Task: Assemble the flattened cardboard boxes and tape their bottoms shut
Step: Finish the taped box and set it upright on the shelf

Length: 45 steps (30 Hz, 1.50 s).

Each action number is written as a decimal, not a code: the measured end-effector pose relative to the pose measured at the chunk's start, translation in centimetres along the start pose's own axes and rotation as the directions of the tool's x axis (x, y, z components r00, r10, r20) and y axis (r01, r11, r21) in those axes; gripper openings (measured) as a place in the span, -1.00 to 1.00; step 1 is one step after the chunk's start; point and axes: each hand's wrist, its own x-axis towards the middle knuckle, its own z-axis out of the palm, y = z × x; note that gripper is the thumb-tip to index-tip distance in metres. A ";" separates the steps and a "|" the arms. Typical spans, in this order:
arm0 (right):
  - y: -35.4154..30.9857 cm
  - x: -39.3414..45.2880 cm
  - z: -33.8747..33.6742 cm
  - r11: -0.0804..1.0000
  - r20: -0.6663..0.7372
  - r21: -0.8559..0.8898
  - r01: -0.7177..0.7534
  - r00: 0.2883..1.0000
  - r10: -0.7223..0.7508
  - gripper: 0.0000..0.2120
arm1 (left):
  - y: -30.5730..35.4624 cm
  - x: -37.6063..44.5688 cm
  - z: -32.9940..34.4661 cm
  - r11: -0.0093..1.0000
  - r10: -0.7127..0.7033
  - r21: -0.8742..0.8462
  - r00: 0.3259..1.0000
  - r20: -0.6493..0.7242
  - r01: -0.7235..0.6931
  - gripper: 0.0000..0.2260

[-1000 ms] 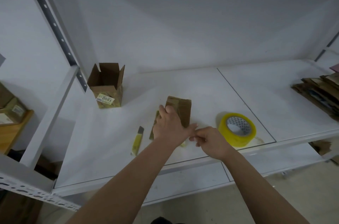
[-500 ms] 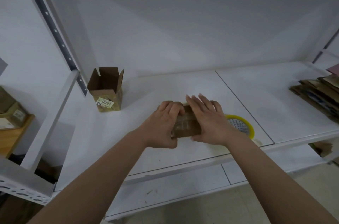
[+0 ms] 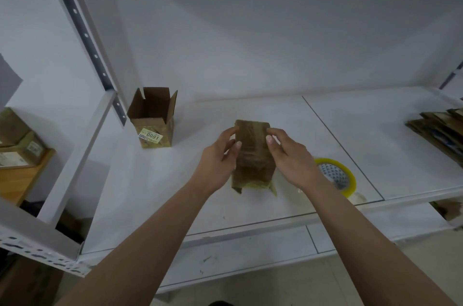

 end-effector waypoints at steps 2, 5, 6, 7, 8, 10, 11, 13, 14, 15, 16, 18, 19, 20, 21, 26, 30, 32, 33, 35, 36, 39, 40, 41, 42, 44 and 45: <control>0.5 -0.3 0.3 0.999 0.012 -0.001 0.037 0.999 -0.037 -0.63 | -0.7 0.2 -0.1 0.998 -0.009 0.059 1.000 -0.008 0.009 -0.68; 1.6 -0.5 1.7 0.999 0.076 -0.029 0.037 0.997 -0.034 -0.65 | -2.0 0.0 0.4 0.997 -0.047 0.068 0.998 0.033 0.044 -0.72; 2.0 -0.6 2.2 1.000 0.097 -0.013 0.026 0.995 -0.024 -0.64 | -2.6 -0.2 0.6 0.996 -0.065 0.065 0.996 0.055 0.061 -0.70; 2.4 -0.7 2.6 1.000 0.113 0.008 0.015 0.993 -0.016 -0.62 | -3.3 -0.4 0.7 0.996 -0.073 0.062 0.994 0.078 0.068 -0.66; 2.8 -0.9 3.0 1.000 0.127 0.030 0.003 0.992 -0.007 -0.59 | -3.8 -0.6 0.8 0.997 -0.067 0.054 0.992 0.102 0.062 -0.62; 3.4 -1.3 3.6 0.997 0.133 0.073 -0.008 0.991 -0.001 -0.51 | -4.8 -0.9 0.8 0.998 -0.042 0.043 0.989 0.142 0.036 -0.54; 3.6 -1.3 3.7 0.996 0.130 0.090 -0.010 0.991 -0.002 -0.46 | -5.2 -0.9 0.8 0.999 -0.033 0.044 0.988 0.153 0.027 -0.52; 3.8 -1.2 4.0 0.995 0.123 0.095 -0.003 0.992 -0.009 -0.36 | -5.8 -1.0 0.8 0.999 -0.014 0.036 0.989 0.147 0.009 -0.51; 3.8 -1.1 4.2 0.998 0.117 0.063 0.009 0.993 -0.017 -0.35 | -6.0 -1.1 0.9 1.000 -0.003 0.028 0.992 0.128 0.000 -0.53; 3.8 -1.0 4.3 1.000 0.106 0.003 0.028 0.994 -0.028 -0.35 | -6.2 -1.2 1.1 1.000 0.005 0.020 0.994 0.106 -0.007 -0.53; 3.8 -0.9 4.5 0.996 0.095 -0.075 0.047 0.995 -0.040 -0.36 | -6.3 -1.3 1.3 1.000 0.008 0.014 0.996 0.085 -0.010 -0.53; 3.6 -0.8 4.7 0.974 0.070 -0.212 0.082 0.995 -0.069 -0.38 | -6.4 -1.5 1.6 1.000 -0.014 0.024 0.998 0.059 0.013 -0.50; 3.5 -0.8 4.7 0.963 0.060 -0.253 0.090 0.995 -0.078 -0.38 | -6.4 -1.7 1.8 0.998 -0.047 0.054 0.998 0.043 0.045 -0.46; 3.3 -0.8 4.7 0.955 0.055 -0.281 0.091 0.995 -0.078 -0.39 | -6.4 -2.0 1.8 0.989 -0.094 0.114 0.996 0.011 0.092 -0.40; 3.2 -0.9 4.6 0.949 0.054 -0.302 0.087 0.996 -0.074 -0.40 | -6.4 -2.3 1.6 0.967 -0.143 0.208 0.989 -0.043 0.148 -0.35; 2.7 -1.0 4.5 0.932 0.047 -0.355 0.071 0.997 -0.058 -0.41 | -5.7 -3.7 1.3 0.818 -0.098 0.540 0.973 -0.207 0.197 -0.66; 2.8 -1.0 4.5 0.928 0.051 -0.369 0.056 0.998 -0.040 -0.40 | -5.6 -3.9 1.6 0.784 -0.035 0.606 0.983 -0.178 0.137 -0.73; 2.9 -1.1 4.5 0.923 0.055 -0.381 0.057 0.998 -0.039 -0.40 | -5.7 -4.0 1.5 0.804 -0.028 0.583 0.986 -0.163 0.119 -0.73; 2.9 -1.0 4.5 0.924 0.055 -0.377 0.056 0.998 -0.038 -0.40 | -5.8 -4.1 1.4 0.819 -0.026 0.565 0.989 -0.147 0.106 -0.72; 2.9 -1.0 4.6 0.929 0.052 -0.366 0.054 0.998 -0.038 -0.40 | -6.1 -4.3 0.7 0.864 -0.072 0.488 0.989 -0.128 0.126 -0.67; 2.9 -1.0 4.6 0.930 0.052 -0.363 0.054 0.998 -0.038 -0.40 | -6.3 -4.3 0.3 0.884 -0.121 0.436 0.984 -0.133 0.167 -0.65; 3.1 -1.0 4.6 0.936 0.054 -0.348 0.049 0.998 -0.032 -0.40 | -7.1 -3.9 -0.9 0.869 -0.200 0.440 0.974 -0.108 0.228 -0.77; 3.1 -1.0 4.6 0.936 0.055 -0.349 0.049 0.998 -0.032 -0.40 | -7.2 -3.8 -1.1 0.851 -0.187 0.484 0.979 -0.081 0.203 -0.83; 3.0 -1.0 4.6 0.934 0.056 -0.353 0.049 0.998 -0.031 -0.41 | -7.1 -3.6 -1.2 0.843 -0.161 0.510 0.985 -0.060 0.169 -0.85; 3.0 -1.0 4.6 0.932 0.059 -0.358 0.051 0.998 -0.032 -0.41 | -6.8 -3.4 -1.2 0.843 -0.140 0.519 0.989 -0.044 0.142 -0.85; 2.9 -0.9 4.6 0.931 0.062 -0.362 0.055 0.997 -0.035 -0.41 | -6.0 -2.8 -0.9 0.830 -0.119 0.547 0.993 -0.017 0.108 -0.83; 2.9 -0.9 4.6 0.932 0.062 -0.358 0.056 0.997 -0.036 -0.41 | -5.5 -2.4 -0.7 0.804 -0.124 0.586 0.992 -0.004 0.102 -0.79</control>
